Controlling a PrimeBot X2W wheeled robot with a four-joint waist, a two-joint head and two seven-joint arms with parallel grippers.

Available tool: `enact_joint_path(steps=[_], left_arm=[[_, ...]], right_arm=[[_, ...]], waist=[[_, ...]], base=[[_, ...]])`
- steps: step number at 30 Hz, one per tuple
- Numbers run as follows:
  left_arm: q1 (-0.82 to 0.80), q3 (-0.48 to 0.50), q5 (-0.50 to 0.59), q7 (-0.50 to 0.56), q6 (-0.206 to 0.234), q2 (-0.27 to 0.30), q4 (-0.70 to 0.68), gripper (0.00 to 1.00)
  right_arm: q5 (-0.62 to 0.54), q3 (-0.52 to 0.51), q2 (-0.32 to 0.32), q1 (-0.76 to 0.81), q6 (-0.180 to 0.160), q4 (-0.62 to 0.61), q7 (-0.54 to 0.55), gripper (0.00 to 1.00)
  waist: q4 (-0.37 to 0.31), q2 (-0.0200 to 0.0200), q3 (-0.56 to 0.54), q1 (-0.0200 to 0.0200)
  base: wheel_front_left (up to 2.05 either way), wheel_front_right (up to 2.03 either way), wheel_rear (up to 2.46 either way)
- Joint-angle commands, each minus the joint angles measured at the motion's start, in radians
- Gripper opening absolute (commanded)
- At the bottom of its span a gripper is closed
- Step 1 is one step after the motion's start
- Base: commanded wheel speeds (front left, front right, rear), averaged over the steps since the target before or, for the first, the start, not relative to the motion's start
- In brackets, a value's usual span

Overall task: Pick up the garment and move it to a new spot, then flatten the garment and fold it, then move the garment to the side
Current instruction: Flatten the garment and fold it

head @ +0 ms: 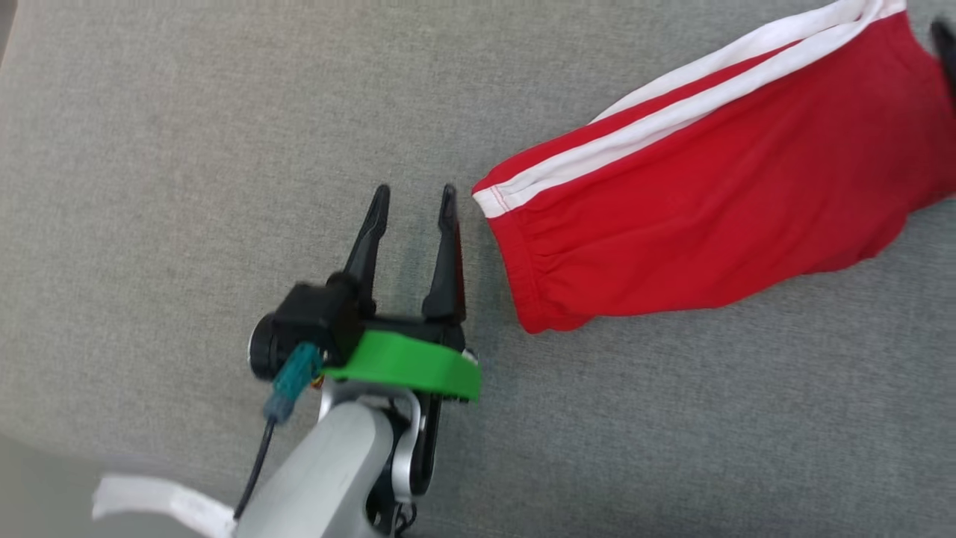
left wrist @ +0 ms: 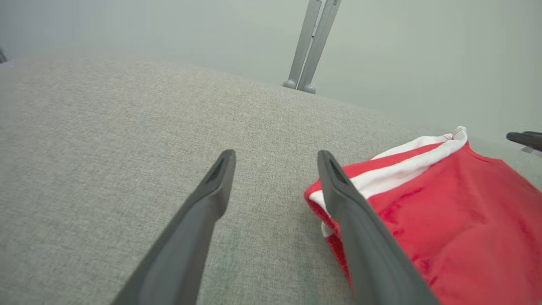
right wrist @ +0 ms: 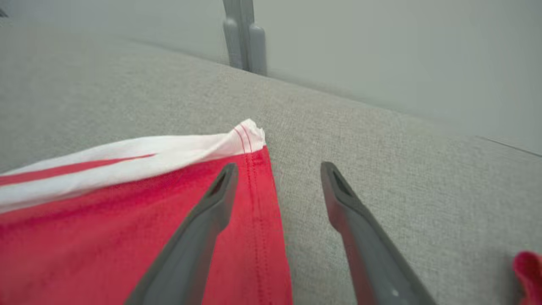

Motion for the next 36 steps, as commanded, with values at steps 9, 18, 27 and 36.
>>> enact_joint_path(steps=[9, 18, 27, 36], left_arm=[[0.182, 0.08, 0.201, -0.008, -0.007, -0.046, -0.094, 1.0], [0.213, 0.116, 0.255, -0.008, -0.059, -0.067, -0.107, 1.0], [0.267, 0.159, 0.257, -0.007, -0.083, -0.067, -0.089, 1.0], [0.333, 0.232, 0.327, -0.007, -0.17, -0.064, -0.028, 1.0]], right_arm=[[0.051, 0.105, -0.045, 0.047, 0.0, 0.011, 0.08, 1.0], [0.013, 0.135, -0.045, -0.027, 0.0, 0.139, 0.151, 1.0], [0.159, 0.097, 0.052, 0.016, 0.001, 0.182, 0.166, 0.0], [0.27, -0.038, 0.086, 0.093, 0.0, 0.113, 0.087, 0.0]], waist=[[-0.009, -0.0001, 0.024, 0.0], [0.054, -0.0001, 0.05, 0.0], [-0.033, -0.0001, -0.028, 0.0], [-0.197, -0.0001, -0.117, 0.0]], base=[[0.0, 0.0, 0.0], [0.0, 0.0, 0.0], [0.0, 0.0, 0.0], [0.0, 0.0, 0.0]])
